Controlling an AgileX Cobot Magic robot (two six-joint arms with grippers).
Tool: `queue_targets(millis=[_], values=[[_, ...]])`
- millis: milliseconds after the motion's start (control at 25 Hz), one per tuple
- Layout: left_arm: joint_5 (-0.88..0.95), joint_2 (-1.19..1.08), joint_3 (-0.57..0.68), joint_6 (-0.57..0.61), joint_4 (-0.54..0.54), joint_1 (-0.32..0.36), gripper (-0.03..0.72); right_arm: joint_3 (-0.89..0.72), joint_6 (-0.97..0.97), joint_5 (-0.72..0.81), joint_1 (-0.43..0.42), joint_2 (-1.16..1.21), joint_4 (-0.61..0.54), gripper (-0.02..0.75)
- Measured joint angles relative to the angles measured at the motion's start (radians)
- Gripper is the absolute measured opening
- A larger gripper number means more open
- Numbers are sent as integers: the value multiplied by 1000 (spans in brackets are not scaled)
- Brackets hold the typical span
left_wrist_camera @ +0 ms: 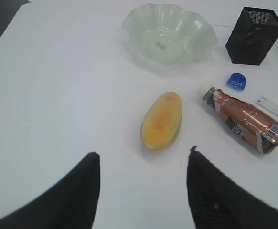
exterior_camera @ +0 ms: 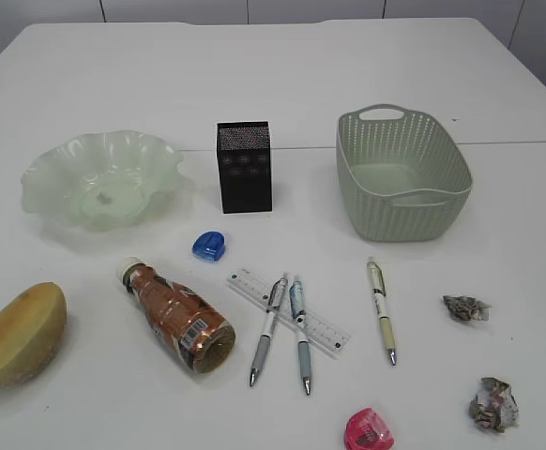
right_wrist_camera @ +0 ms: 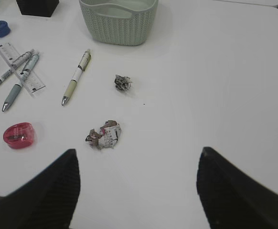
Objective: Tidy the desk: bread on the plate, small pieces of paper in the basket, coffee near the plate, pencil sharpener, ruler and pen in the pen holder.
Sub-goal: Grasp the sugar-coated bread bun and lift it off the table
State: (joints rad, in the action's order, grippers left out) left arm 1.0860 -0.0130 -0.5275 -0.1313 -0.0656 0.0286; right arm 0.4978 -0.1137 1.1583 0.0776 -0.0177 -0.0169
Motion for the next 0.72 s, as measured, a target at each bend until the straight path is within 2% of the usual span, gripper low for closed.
queue_targets(millis=[440,720], values=[[0,0,0,0,0,0,423,0,2,0,0,0,0,564],[-15,0,0,0,-41,0,423,10,51,-39,0,0,3,563]])
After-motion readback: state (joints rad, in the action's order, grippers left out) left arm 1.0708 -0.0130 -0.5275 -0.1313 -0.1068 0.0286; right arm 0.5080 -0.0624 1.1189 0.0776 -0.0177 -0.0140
